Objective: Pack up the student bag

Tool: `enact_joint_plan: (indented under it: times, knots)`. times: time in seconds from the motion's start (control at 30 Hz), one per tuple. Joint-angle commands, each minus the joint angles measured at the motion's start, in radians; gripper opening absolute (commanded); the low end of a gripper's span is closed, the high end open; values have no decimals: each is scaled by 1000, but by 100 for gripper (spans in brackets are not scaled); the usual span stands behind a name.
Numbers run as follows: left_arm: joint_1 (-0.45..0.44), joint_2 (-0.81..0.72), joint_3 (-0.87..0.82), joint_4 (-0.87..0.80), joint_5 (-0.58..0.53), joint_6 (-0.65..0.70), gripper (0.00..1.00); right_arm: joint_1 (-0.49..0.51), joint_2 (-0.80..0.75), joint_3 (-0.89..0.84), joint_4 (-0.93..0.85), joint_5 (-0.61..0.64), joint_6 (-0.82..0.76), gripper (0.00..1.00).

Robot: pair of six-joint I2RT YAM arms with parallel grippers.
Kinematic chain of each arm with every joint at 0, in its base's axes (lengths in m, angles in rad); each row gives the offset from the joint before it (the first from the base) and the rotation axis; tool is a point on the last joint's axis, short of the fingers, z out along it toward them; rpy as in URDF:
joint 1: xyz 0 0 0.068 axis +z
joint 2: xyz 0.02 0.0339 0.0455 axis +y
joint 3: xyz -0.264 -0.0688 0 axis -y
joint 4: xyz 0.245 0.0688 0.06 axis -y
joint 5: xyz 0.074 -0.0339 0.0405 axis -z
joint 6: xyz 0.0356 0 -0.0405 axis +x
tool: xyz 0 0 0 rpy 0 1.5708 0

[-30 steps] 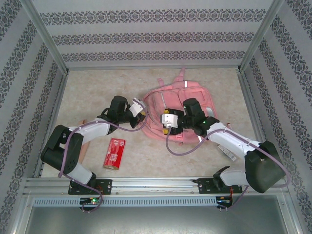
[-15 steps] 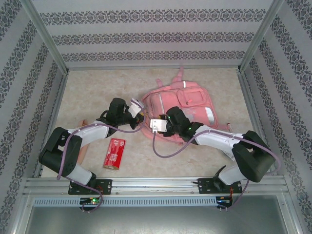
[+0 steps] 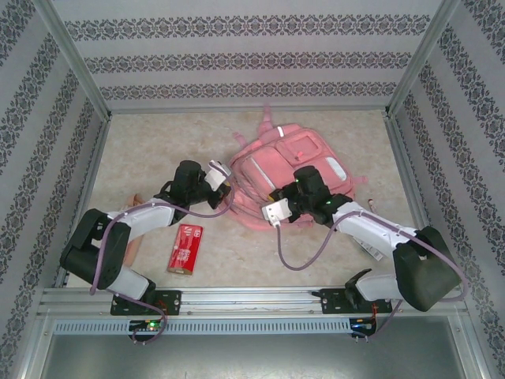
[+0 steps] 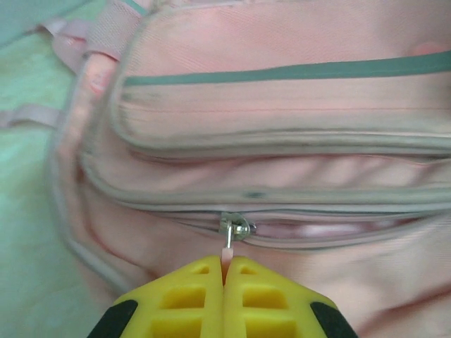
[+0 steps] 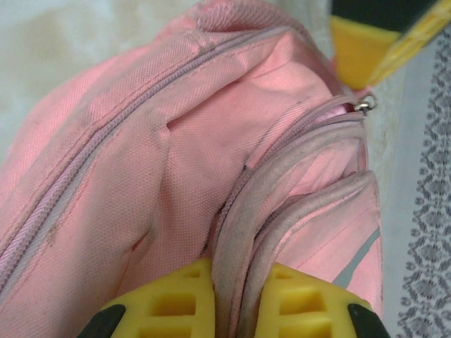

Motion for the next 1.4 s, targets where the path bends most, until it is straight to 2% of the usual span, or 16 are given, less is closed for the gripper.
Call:
enact_joint_plan:
  times: [0.0, 0.1, 0.2, 0.33, 0.4, 0.5, 0.63, 0.83, 0.87, 0.9, 0.93, 1.0, 1.1, 1.23, 1.3, 1.37]
  knots:
    - [46, -61, 5, -19, -214, 37, 0, -58, -31, -13, -168, -46, -214, 28]
    - [48, -62, 50, -126, -156, 30, 0, -77, -42, -41, -109, -14, -164, 47]
    - [8, -81, 57, -149, -82, -39, 0, -78, -67, -39, -17, -137, 123, 66]
    - [-102, -150, -12, -59, -176, -104, 0, -58, -112, -15, 123, -328, 625, 68]
    - [-124, -153, -16, -45, -144, -166, 0, 10, -106, -36, 251, -247, 804, 68]
    - [-179, -145, -9, -38, -151, -193, 0, 120, -60, -25, 352, -14, 933, 73]
    - [-210, -150, -9, 5, -166, -250, 0, 156, 49, -1, 423, 194, 1085, 76]
    - [-154, -190, -15, -72, -336, -235, 3, 179, 155, 12, 371, 188, 1091, 76]
    - [-122, -190, -12, -97, -324, -253, 18, 181, 162, 14, 354, 174, 1082, 76]
    - [-90, -191, -6, -123, -290, -269, 43, 183, 168, 14, 343, 172, 1080, 77]
    - [-54, -187, 1, -155, -245, -295, 61, 183, 174, 15, 334, 179, 1082, 78]
    - [9, -174, 25, -217, -161, -350, 73, 187, 186, 25, 291, 186, 1064, 79]
    - [56, -165, 49, -275, -97, -334, 74, 211, 208, 48, 251, 235, 1035, 79]
    - [61, -189, 35, -257, -44, -253, 73, 266, 267, 98, 208, 469, 930, 71]
    - [62, -199, 30, -264, 8, -184, 71, 281, 284, 120, 178, 538, 846, 58]
    - [62, -202, 30, -296, 83, -89, 69, 271, 268, 118, 149, 487, 761, 34]
